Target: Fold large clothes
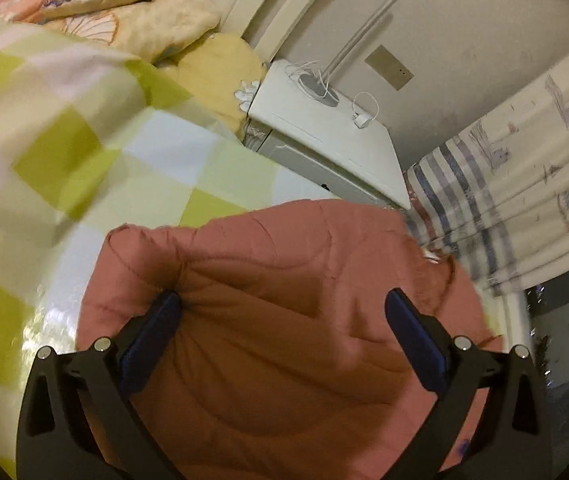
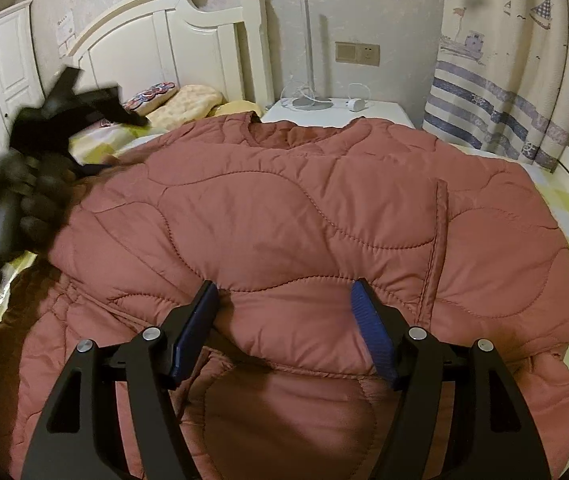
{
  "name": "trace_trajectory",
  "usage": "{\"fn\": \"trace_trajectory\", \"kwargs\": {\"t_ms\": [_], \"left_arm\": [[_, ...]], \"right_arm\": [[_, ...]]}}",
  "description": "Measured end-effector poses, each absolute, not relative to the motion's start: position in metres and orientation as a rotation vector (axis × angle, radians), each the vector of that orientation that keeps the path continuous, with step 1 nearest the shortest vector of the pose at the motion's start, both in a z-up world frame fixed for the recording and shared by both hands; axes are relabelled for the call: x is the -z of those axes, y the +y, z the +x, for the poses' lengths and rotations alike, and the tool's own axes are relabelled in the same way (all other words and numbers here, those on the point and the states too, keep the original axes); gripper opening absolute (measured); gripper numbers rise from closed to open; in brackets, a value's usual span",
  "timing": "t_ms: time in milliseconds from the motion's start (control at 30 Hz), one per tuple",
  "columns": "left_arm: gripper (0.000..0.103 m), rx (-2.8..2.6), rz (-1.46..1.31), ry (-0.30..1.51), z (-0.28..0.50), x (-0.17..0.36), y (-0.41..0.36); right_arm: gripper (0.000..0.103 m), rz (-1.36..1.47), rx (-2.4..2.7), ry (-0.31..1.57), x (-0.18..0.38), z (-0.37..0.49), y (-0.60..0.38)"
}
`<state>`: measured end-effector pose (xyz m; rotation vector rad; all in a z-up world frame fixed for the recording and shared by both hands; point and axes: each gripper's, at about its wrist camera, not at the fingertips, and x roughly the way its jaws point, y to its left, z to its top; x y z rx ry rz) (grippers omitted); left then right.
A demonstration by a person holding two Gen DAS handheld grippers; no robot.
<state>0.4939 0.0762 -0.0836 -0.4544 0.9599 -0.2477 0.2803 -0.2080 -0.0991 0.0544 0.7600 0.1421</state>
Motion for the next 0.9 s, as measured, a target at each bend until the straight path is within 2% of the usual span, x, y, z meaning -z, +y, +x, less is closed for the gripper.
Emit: {"fn": "trace_trajectory", "kwargs": {"t_ms": [300, 467, 600, 733, 900], "left_arm": [[0.101, 0.231, -0.254, 0.807, 0.451, 0.057, 0.036], [0.101, 0.137, 0.004, 0.887, 0.451, 0.098, -0.007], [0.101, 0.104, -0.058, 0.848, 0.425, 0.077, -0.002], [0.101, 0.107, -0.08, 0.711, 0.352, 0.044, -0.001], [0.101, 0.033, -0.014, 0.775, 0.3, 0.069, -0.005]], "right_arm": [[0.067, 0.071, -0.15, 0.758, 0.099, 0.28, -0.209], [0.068, 0.082, -0.161, 0.756, 0.099, 0.28, -0.211], [0.068, 0.103, -0.161, 0.76, 0.099, 0.281, -0.214], [0.068, 0.117, -0.167, 0.761, 0.099, 0.281, -0.216], [0.068, 0.121, -0.168, 0.76, 0.099, 0.281, -0.217]]}}
